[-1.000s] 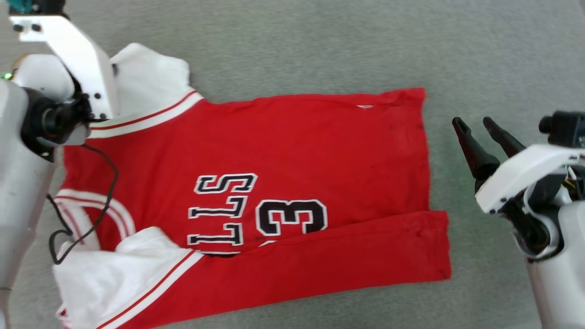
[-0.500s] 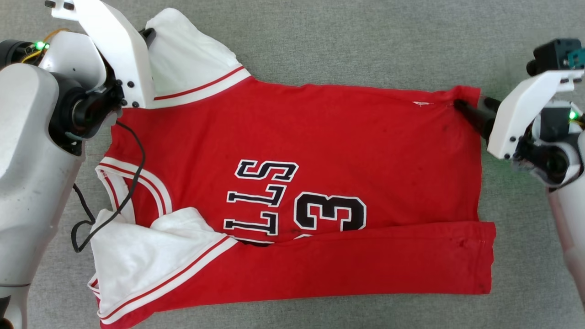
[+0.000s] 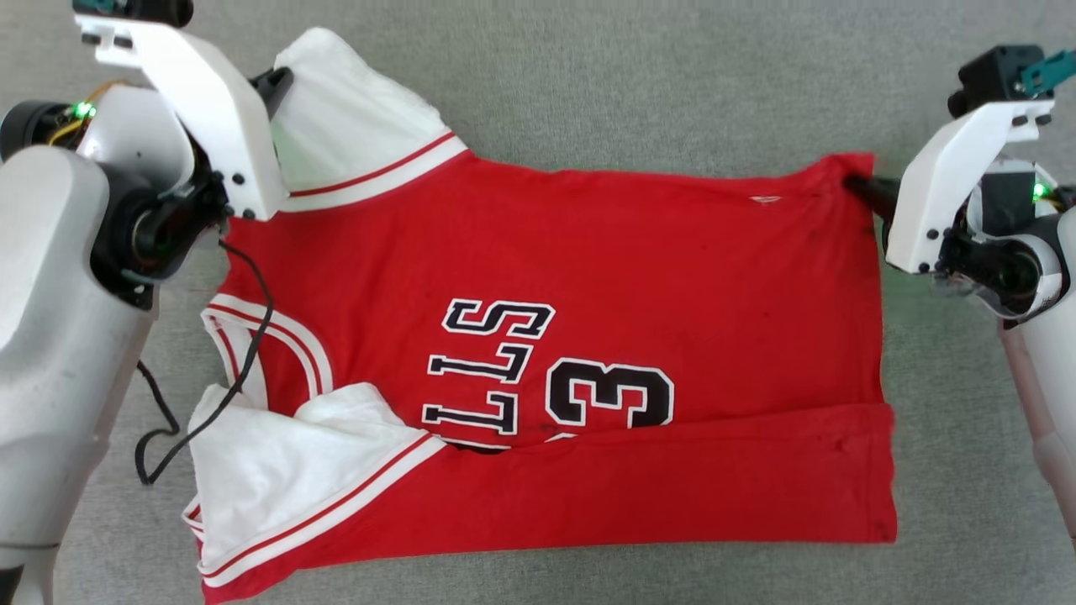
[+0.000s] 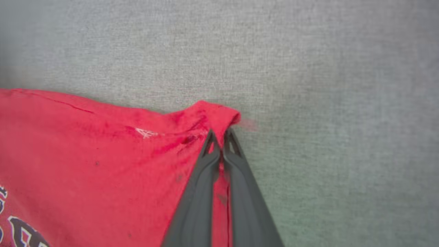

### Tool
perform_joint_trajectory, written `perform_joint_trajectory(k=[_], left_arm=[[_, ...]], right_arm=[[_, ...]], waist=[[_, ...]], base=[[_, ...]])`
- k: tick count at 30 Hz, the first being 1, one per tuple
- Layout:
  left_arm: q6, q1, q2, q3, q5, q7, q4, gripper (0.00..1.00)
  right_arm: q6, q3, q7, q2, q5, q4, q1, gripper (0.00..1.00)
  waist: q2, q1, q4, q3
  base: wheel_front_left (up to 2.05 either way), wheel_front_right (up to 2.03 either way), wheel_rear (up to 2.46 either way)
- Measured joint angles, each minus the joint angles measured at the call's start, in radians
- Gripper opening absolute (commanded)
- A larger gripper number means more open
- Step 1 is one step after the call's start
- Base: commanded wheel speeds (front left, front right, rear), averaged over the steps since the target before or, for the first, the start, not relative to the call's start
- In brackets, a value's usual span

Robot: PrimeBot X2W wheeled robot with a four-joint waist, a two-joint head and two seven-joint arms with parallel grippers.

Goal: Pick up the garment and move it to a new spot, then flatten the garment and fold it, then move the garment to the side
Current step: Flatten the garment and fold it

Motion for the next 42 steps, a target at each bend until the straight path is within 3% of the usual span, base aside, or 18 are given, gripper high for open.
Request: perform_joint_trajectory(k=[9, 13, 14, 22, 23, 24, 25, 32, 42], left_arm=[[0.014, 0.174, 0.024, 0.069, -0.068, -0.104, -0.06, 0.0], [0.033, 0.319, 0.031, 0.093, -0.103, -0.155, -0.106, 0.0], [0.049, 0.441, 0.021, 0.106, -0.137, -0.193, -0.135, 0.0], [0.074, 0.736, -0.021, 0.119, -0.224, -0.257, -0.134, 0.0], [0.073, 0.76, -0.03, 0.116, -0.235, -0.257, -0.125, 0.13], [0.068, 0.782, -0.04, 0.107, -0.246, -0.254, -0.12, 0.48], [0.065, 0.799, -0.057, 0.106, -0.256, -0.262, -0.112, 1.0], [0.058, 0.816, -0.118, 0.111, -0.212, -0.412, -0.065, 1.0], [0.132, 0.792, -0.126, 0.115, -0.038, -0.642, -0.145, 1.0]], right_arm=[[0.0, 0.0, -0.081, -0.045, 0.026, -0.146, 0.127, 0.0], [0.0, -0.01, -0.11, -0.05, 0.027, -0.201, 0.239, 0.0], [0.0, -0.021, -0.131, -0.053, 0.032, -0.236, 0.336, 0.0], [0.0, -0.049, -0.179, -0.032, 0.035, -0.271, 0.554, 0.0], [0.0, -0.052, -0.184, -0.028, 0.034, -0.267, 0.573, 0.3], [0.0, -0.053, -0.184, -0.026, 0.034, -0.263, 0.592, 0.66], [0.0, -0.056, -0.193, -0.02, 0.034, -0.258, 0.611, 1.0], [0.0, -0.057, -0.249, 0.0, 0.032, -0.283, 0.696, 1.0], [0.0, -0.106, -0.208, -0.032, -0.009, -0.44, 0.703, 1.0]], waist=[[0.0, 0.0, 0.01, -0.104], [0.0, -0.0001, 0.016, -0.16], [0.0, -0.0001, 0.025, -0.199], [0.0, -0.0002, 0.039, -0.266], [0.0, -0.0002, 0.039, -0.271], [0.0, -0.0001, 0.038, -0.276], [0.0, -0.0001, 0.039, -0.279], [0.0, -0.0002, 0.031, -0.298], [0.0, -0.0002, 0.004, -0.355]], base=[[0.0, 0.0, 0.0], [0.0, 0.0, 0.0], [0.0, 0.0, 0.0], [0.0, 0.0, 0.0], [0.0, 0.0, 0.0], [0.0, 0.0, 0.0], [0.0, 0.0, 0.0], [0.0, 0.0, 0.0], [0.0, 0.0, 0.0]])
